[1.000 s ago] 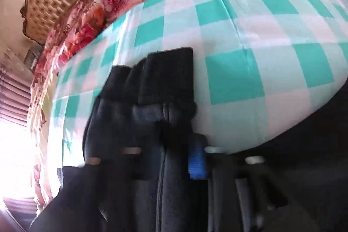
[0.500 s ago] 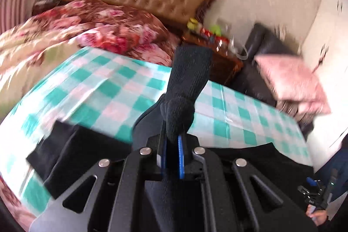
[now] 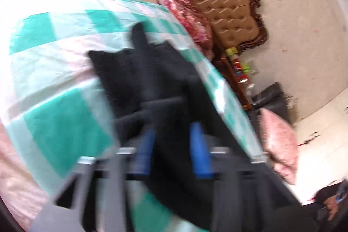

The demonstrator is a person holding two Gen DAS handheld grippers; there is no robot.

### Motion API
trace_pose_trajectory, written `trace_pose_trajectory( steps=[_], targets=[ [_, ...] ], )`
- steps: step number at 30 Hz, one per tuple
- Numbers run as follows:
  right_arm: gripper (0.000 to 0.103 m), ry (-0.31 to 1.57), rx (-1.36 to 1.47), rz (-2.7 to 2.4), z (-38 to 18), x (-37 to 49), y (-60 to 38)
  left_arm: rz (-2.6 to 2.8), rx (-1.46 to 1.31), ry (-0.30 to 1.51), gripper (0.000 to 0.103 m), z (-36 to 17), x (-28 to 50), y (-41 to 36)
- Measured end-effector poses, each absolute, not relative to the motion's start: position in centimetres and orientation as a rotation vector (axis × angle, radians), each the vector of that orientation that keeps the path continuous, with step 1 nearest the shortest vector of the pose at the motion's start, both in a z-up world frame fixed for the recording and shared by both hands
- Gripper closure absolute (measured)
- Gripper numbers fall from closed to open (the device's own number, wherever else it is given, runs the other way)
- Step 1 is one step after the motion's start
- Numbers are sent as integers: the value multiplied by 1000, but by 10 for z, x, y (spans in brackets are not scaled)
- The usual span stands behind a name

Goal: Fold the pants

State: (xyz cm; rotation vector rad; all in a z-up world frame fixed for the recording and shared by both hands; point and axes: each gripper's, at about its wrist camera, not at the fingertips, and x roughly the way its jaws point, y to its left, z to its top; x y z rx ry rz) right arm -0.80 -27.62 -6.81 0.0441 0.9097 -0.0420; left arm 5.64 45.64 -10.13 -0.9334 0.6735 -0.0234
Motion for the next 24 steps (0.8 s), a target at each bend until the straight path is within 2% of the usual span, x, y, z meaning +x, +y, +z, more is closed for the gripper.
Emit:
trace_pose_trajectory(
  steps=[2,4,5,7,8,13,16,17,22,24],
  targets=[
    [13,912,59,-46,-70,-9,-278,-24,-907,644,5,-84,67,448],
    [13,915,49,-52,-72,-9,-277,29,-863,659,3,-75,81,445],
    [13,916,38,-57,-73,-9,-276,46,-864,664,8,-76,85,440],
    [13,914,27,-62,-74,-10,-274,101,-845,715,84,-80,86,435],
    [13,913,26,-62,-74,-11,-274,106,-846,763,97,-82,88,434],
    [13,900,24,-55,-76,-16,-276,119,-740,661,97,-45,44,428],
    [11,908,13,-64,-84,-13,-275,147,-736,790,95,-76,52,441],
    [11,910,-9,-74,-86,-12,-272,169,-743,829,89,-92,56,445],
    [10,913,-12,-66,-88,-10,-276,160,-655,745,85,-102,58,434],
    [8,905,-8,-68,-91,-6,-280,165,-611,744,81,-103,69,426]
  ],
)
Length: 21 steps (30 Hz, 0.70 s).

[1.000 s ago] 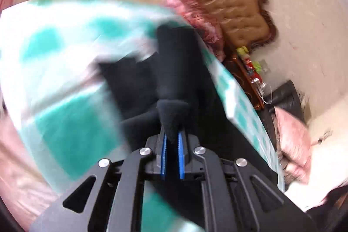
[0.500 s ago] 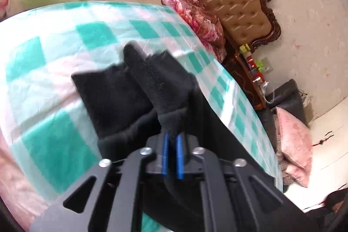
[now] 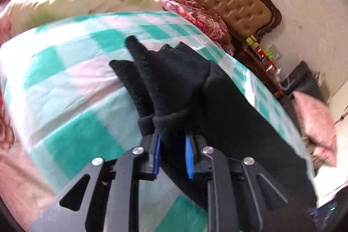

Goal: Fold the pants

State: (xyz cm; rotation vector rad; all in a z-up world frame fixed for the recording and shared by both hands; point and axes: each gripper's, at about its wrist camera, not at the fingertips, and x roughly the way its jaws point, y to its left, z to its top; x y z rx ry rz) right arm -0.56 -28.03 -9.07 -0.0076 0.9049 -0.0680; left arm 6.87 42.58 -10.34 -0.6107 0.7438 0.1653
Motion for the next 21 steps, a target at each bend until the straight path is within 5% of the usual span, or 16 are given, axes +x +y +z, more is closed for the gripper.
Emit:
trace_pose_trajectory(
  steps=[13,16,18,21],
  targets=[
    [6,983,17,-128,-79,60,-321,166,-700,813,80,-98,152,395],
    [6,873,-43,-81,-48,25,-300,198,-578,711,48,-52,117,375],
    [6,800,-71,59,-30,-5,-269,79,-551,687,17,-31,96,354],
    [6,766,-119,309,-25,-24,-208,-149,-533,801,16,-31,90,313]
  ],
)
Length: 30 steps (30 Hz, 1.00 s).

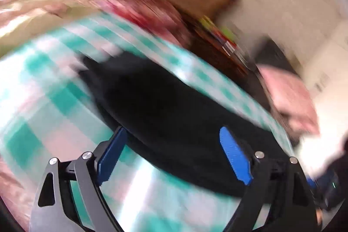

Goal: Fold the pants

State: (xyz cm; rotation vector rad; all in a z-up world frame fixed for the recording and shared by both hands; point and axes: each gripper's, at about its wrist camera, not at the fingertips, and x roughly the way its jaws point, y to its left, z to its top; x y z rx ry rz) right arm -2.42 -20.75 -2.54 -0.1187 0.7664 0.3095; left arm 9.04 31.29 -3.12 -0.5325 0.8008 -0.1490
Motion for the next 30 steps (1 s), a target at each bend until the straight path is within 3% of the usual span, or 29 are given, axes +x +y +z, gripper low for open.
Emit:
trace_pose_trajectory(
  steps=[2,4,6,8,12,17,19,20,22,23,30],
  targets=[
    [6,747,-217,458,-29,-26,-150,-214,-541,866,18,-42,93,293],
    [22,751,-274,557,-33,-18,-108,-214,-565,923,30,-56,101,281],
    [28,770,-310,621,-39,-3,-73,-210,-617,956,39,-72,110,275],
    [29,804,-345,665,-50,11,-49,-206,-656,991,39,-86,117,275],
    [44,880,-400,719,-72,34,-16,-146,-741,984,42,-100,123,291],
    [46,916,-478,759,-88,33,8,-128,-786,974,42,-104,134,301],
    [57,902,-517,749,-94,32,10,-116,-819,958,44,-107,135,307],
    [62,898,-502,755,-92,32,9,-101,-833,953,50,-106,134,310],
    [88,889,-464,758,-84,34,4,-52,-881,918,86,-107,128,321],
    [90,886,-441,771,-80,34,0,-58,-903,902,98,-106,125,324],
    [97,837,-462,770,-75,32,0,-62,-855,885,98,-102,130,318]
  ],
)
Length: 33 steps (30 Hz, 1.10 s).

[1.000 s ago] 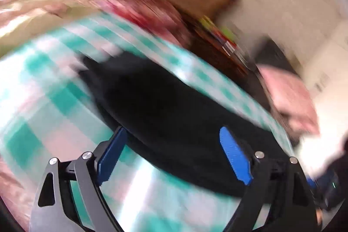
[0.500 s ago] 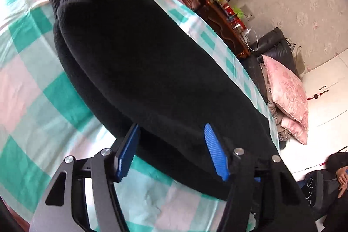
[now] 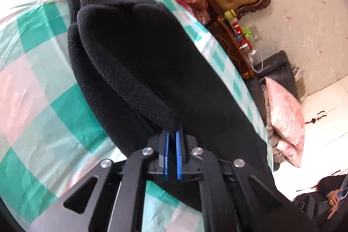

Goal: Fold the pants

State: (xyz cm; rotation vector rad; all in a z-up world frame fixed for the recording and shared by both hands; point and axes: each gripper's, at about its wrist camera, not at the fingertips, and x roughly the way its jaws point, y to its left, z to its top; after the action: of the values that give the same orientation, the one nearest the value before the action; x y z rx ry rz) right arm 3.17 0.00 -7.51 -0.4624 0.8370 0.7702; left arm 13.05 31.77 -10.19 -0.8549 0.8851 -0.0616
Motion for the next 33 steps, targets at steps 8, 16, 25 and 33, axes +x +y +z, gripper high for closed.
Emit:
trace_pose_trajectory(
  steps=[8,16,25,33],
  targets=[
    [97,752,-440,811,-42,2,-16,-64,-688,745,98,-48,88,303],
    [96,799,-454,794,-61,-3,-11,-30,-692,867,98,-96,88,304],
    [32,871,-415,838,-61,-29,-20,300,-621,808,27,-67,68,332],
    [32,828,-205,349,-38,-55,-201,-43,-309,804,26,-20,108,235]
  ],
)
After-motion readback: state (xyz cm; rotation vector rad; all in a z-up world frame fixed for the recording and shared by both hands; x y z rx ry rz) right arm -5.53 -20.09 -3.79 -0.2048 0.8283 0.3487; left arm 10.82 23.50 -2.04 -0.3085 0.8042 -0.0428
